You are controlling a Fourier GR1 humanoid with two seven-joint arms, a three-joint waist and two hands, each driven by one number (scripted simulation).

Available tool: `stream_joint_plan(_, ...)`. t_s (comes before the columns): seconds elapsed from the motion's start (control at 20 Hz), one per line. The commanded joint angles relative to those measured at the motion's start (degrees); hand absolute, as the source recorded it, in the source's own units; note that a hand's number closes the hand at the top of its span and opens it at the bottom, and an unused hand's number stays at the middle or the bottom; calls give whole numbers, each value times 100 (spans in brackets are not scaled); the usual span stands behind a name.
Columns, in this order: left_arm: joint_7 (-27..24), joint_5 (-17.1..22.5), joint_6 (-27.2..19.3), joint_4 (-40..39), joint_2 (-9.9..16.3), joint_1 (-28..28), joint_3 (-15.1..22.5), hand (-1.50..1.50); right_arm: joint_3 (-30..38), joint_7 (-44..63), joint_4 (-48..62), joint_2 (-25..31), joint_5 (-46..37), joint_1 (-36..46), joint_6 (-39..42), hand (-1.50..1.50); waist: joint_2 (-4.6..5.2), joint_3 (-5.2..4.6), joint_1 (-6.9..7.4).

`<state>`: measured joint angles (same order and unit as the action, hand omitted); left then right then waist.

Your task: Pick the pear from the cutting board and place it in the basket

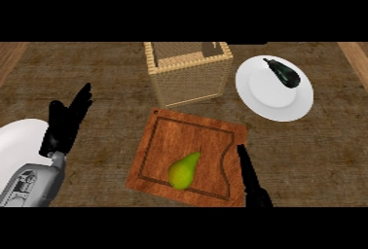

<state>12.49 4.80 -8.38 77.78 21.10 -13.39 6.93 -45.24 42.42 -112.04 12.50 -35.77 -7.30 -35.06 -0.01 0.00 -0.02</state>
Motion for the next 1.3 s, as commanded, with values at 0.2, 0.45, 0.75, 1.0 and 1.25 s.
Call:
stream_joint_plan(0.2,-223,-301,239,72,-241,324,-291,0,509,-455,694,-424,171,336,287,-150,-1,0,6)
stream_joint_plan(0.45,24,-415,468,-54,-230,-85,-543,0,444,-664,1400,-1027,-16,469,157,-150,0,0,1)
stream_joint_plan(0.75,182,-702,420,312,-521,135,-513,0,598,-1298,1869,-1145,260,339,120,-150,-1,1,1)
stream_joint_plan(1.0,-202,-788,600,-289,-642,-52,-679,0,393,-852,2145,-1245,333,799,-45,-150,4,0,-4)
stream_joint_plan(1.25,-333,-926,570,-136,-835,267,-736,0,756,-874,1838,-1211,412,684,545,-150,-1,-1,-6)
